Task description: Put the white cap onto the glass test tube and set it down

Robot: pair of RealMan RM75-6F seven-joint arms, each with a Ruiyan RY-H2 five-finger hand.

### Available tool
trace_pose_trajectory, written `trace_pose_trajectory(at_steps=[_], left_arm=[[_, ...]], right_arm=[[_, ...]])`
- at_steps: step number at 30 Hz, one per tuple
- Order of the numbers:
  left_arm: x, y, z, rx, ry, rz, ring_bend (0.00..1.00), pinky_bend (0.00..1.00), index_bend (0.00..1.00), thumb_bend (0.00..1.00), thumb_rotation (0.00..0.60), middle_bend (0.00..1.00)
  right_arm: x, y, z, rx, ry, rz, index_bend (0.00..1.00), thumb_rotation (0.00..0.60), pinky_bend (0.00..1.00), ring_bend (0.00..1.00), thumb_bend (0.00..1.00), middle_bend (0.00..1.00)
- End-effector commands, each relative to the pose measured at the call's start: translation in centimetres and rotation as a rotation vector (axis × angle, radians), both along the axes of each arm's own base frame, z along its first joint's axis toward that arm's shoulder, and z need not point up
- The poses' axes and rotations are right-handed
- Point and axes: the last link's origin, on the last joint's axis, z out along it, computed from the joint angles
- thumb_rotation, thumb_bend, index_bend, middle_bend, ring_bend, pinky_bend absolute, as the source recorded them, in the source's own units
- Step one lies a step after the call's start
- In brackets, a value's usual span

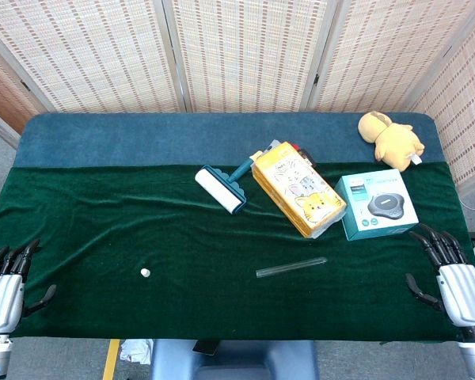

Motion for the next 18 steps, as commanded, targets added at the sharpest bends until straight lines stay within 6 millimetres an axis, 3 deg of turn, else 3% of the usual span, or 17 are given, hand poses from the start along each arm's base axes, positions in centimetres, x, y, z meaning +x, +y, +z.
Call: trace_pose_trajectory(at_steps=[1,18], left_arm=[[0.08,-0.12,-0.24,-0.013,-0.035,0.002,0.15,0.05,0.06,0.34,0.6,0.24],[0.21,0.2,-0.33,-0.051,-0.034,-0.036,0.15,0.05,0.07,0.34,0.6,0.24]], right_arm=[[0.04,-0.01,-0.03,-0.002,-0.001,0.003,0.12,0.6,0.04,0.1,0.46,0.1],[0.03,0.68,0.09,-0.005,0.003,0.011,0.12,0.6,0.04,0.11,0.46,0.11]])
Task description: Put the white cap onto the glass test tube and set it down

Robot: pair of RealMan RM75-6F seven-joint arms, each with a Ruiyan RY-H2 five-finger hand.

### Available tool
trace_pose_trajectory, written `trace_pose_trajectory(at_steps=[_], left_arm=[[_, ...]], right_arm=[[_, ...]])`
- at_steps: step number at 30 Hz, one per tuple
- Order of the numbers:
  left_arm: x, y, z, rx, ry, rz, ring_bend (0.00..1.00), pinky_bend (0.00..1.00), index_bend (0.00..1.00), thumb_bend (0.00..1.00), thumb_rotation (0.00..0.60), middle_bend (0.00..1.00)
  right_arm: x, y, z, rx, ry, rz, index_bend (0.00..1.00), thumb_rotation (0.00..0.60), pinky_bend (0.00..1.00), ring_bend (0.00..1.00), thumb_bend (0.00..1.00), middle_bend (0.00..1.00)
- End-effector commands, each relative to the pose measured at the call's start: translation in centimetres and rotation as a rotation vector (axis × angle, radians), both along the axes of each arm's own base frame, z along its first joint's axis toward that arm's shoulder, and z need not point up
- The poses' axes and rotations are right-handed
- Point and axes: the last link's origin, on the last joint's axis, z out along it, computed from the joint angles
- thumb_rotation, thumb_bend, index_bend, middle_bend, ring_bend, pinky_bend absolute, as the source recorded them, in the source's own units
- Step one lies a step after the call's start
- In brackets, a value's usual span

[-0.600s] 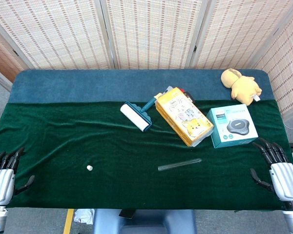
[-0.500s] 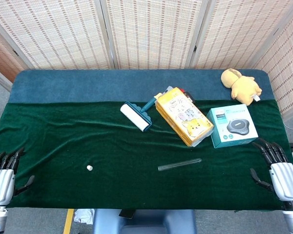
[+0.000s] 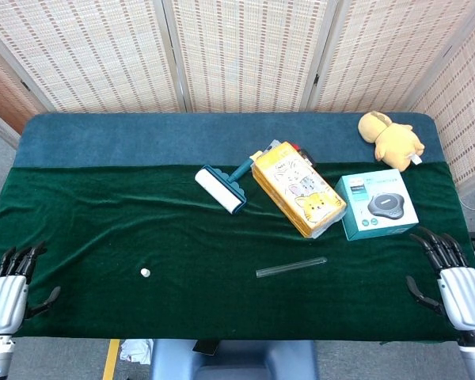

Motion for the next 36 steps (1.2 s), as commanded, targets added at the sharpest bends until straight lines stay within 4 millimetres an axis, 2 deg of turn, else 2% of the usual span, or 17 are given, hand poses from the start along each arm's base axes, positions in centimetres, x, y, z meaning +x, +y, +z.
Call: trace_pose_trajectory(at_steps=[1,5,8,12,15,18,21,25,31,36], left_arm=[[0.2,0.4,-0.1,-0.014,0.006,-0.025,0.16,0.05,0.07,0.34,0.6,0.24],[0.7,1.1,-0.3,-0.04,0.02,-0.073,0.19,0.06,0.11,0.35,0.6,0.25],[1.2,1.8,-0.6,-0.07,0.033,-0.136,0.26,0.14,0.15,0.38,0.6,0.33],[1.9,2.6,-1.2,-0.143,0.057,-0.21,0.39,0.36,0.22,0.42,0.6,0.46],[2.2,3.3,-2.1,-0.223,0.076,-0.25,0.51,0.53,0.26,0.49,0.6,0.61],[2.5,4.0,-3.2,-0.327,0.098,-0.286,0.66,0.63,0.28,0.56,0.6,0.78],[2.8,4.6,-4.4,-0.417,0.104,-0.311,0.75,0.67,0.3,0.61,0.6,0.9],[3.1,5.2,-5.7,-0.473,0.139,-0.342,0.81,0.71,0.34,0.63,0.6,0.97],[3.5,5.6,-7.9,-0.548,0.171,-0.363,0.82,0.72,0.34,0.72,0.6,0.99],[3.9,5.9,-9.0,-0.574,0.183,-0.352,0.82,0.72,0.27,0.77,0.6,0.99]], right_arm=[[0.0,0.1,0.1,-0.002,0.0,0.002,0.12,0.6,0.04,0.11,0.46,0.11],[0.1,0.2,0.2,-0.004,0.002,0.006,0.12,0.6,0.04,0.11,0.46,0.11],[0.2,0.3,0.3,-0.007,0.002,0.01,0.12,0.6,0.05,0.12,0.46,0.12],[0.3,0.3,0.3,-0.01,0.003,0.008,0.12,0.6,0.05,0.12,0.46,0.12],[0.3,0.2,0.3,-0.011,0.005,0.0,0.12,0.6,0.05,0.12,0.46,0.12],[0.4,0.0,0.3,-0.007,0.011,-0.003,0.12,0.6,0.05,0.12,0.46,0.12],[0.4,-0.1,0.1,-0.003,0.014,-0.005,0.12,0.6,0.05,0.13,0.46,0.12],[0.4,-0.2,0.1,-0.002,0.017,-0.013,0.12,0.6,0.05,0.13,0.46,0.12],[0.5,-0.4,-0.1,0.005,0.02,-0.016,0.12,0.6,0.05,0.13,0.46,0.13],[0.7,-0.5,-0.4,0.013,0.023,-0.014,0.12,0.6,0.05,0.13,0.46,0.13]])
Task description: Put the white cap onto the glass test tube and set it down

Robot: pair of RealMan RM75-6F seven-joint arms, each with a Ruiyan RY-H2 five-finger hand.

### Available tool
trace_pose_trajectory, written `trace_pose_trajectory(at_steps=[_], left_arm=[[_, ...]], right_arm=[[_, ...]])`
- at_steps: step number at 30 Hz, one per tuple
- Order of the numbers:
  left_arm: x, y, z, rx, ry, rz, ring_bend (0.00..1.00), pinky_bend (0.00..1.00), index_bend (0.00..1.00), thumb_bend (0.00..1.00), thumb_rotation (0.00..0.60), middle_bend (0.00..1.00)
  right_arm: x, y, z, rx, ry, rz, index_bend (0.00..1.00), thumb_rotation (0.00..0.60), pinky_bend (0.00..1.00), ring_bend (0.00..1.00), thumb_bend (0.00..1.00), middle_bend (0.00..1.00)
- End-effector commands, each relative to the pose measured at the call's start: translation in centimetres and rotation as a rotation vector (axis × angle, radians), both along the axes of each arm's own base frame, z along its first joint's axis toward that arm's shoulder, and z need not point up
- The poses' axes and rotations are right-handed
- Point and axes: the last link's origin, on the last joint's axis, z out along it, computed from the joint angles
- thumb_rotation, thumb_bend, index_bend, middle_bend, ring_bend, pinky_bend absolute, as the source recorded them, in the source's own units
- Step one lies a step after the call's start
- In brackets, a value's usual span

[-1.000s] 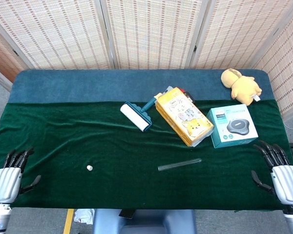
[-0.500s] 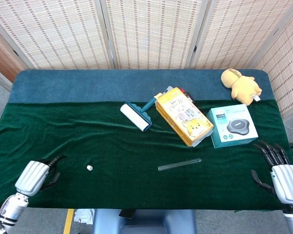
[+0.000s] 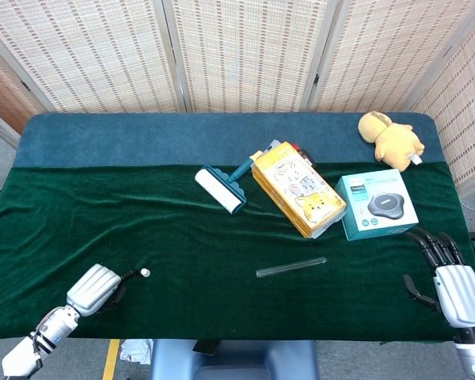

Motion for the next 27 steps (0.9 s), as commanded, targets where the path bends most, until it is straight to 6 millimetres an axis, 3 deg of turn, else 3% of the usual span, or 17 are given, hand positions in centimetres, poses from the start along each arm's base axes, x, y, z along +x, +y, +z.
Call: trace_pose_trajectory(at_steps=[1,18,27], left_arm=[[0.3,0.3,-0.8,-0.011,0.013,0.0,0.82,0.72,0.26,0.78,0.6,0.99],[1.0,1.0,-3.9,-0.046,0.084,-0.007,0.82,0.72,0.25,0.78,0.6,0.99],[-0.7,1.3,-3.1,-0.018,0.129,0.063,0.82,0.72,0.28,0.78,0.6,0.99]], right_arm=[[0.0,-0.1,-0.1,0.003,-0.001,0.0,0.12,0.6,0.05,0.14,0.46,0.13],[-0.2,-0.2,-0.3,0.005,-0.006,-0.01,0.12,0.6,0.05,0.14,0.46,0.13],[-0.4,-0.1,-0.3,0.004,-0.009,-0.014,0.12,0.6,0.05,0.14,0.46,0.13]])
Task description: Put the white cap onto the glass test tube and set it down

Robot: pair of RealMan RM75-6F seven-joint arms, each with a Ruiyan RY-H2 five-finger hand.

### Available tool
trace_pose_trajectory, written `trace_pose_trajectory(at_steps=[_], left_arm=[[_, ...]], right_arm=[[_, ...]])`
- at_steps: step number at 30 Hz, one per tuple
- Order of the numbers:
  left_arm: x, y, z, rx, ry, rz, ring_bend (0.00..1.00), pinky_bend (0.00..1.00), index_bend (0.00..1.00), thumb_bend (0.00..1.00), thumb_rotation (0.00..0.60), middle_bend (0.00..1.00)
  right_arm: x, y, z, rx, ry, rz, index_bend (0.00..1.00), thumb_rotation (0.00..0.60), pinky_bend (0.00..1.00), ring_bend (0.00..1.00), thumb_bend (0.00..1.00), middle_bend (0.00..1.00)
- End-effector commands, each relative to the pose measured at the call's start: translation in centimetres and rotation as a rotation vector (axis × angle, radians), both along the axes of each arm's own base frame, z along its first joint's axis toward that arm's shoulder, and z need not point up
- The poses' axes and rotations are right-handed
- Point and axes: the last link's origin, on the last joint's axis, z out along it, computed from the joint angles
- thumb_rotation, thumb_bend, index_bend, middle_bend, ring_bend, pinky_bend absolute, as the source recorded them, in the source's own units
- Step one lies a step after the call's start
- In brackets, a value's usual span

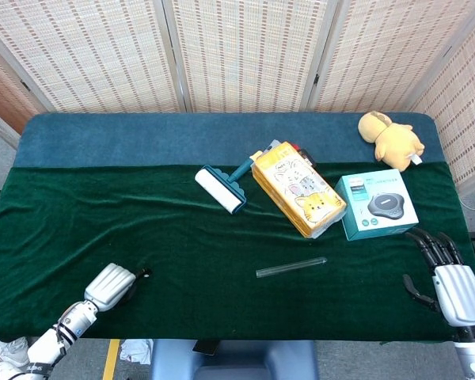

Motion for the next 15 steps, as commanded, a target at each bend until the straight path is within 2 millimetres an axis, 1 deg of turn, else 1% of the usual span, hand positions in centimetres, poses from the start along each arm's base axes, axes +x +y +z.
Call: trace_pose_trajectory(at_steps=[1,4,7,11,15], left_arm=[[-1.0,0.0,0.6,0.012,0.024,0.031,0.81,0.72,0.28,0.78,0.6,0.99],[-1.7,0.2,1.3,0.034,0.036,0.062,0.81,0.72,0.29,0.78,0.6,0.99],[-2.0,0.2,1.8,0.059,0.031,0.08,0.81,0.72,0.3,0.78,0.6,0.99],[-1.7,0.1,2.0,0.068,0.006,0.077,0.81,0.72,0.3,0.79,0.6,0.99],[-1.1,-0.2,1.4,0.047,-0.006,0.053,0.81,0.72,0.3,0.79,0.6,0.99]], right_arm=[[0.0,0.0,0.0,-0.002,-0.002,0.0,0.12,0.6,0.05,0.14,0.46,0.13],[0.0,0.0,-0.1,-0.001,-0.004,0.002,0.12,0.6,0.05,0.14,0.46,0.13],[0.0,0.0,-0.1,0.002,-0.003,0.003,0.12,0.6,0.05,0.14,0.46,0.13],[0.1,0.0,-0.2,0.003,-0.003,0.007,0.12,0.6,0.05,0.14,0.46,0.13],[0.1,0.1,-0.2,0.003,-0.002,0.006,0.12,0.6,0.05,0.14,0.46,0.13]])
